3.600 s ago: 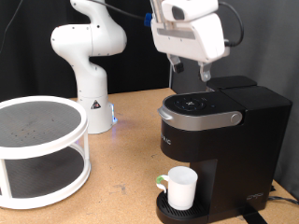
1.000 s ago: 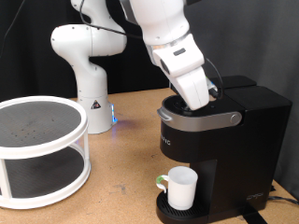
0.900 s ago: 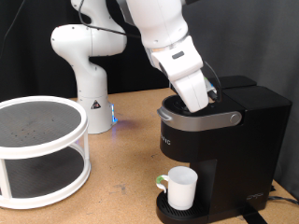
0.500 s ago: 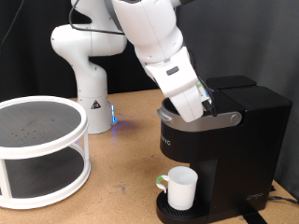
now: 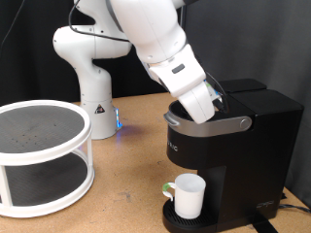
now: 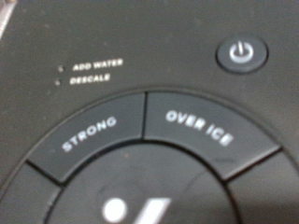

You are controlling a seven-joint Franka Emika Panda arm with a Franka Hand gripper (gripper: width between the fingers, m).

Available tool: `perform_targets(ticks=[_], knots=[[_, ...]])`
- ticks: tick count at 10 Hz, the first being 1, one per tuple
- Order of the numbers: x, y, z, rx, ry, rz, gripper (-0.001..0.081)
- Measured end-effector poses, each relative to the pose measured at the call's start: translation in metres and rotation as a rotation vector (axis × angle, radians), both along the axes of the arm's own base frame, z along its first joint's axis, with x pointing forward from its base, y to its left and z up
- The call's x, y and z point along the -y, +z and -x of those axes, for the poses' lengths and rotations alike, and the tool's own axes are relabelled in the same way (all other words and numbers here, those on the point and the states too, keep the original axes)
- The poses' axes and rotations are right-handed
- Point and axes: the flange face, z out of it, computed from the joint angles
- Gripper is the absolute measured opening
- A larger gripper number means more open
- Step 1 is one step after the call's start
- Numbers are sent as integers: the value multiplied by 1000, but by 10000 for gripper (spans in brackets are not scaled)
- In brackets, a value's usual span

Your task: Make a cup of coffee with the keurig machine

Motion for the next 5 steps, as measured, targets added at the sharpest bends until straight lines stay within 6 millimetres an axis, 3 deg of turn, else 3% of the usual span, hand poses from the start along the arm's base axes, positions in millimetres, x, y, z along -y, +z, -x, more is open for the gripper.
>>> perform_targets(ticks=[3, 5], knots=[[15, 2, 19, 91, 59, -88, 0], [28, 15, 34, 169, 43, -150, 0]])
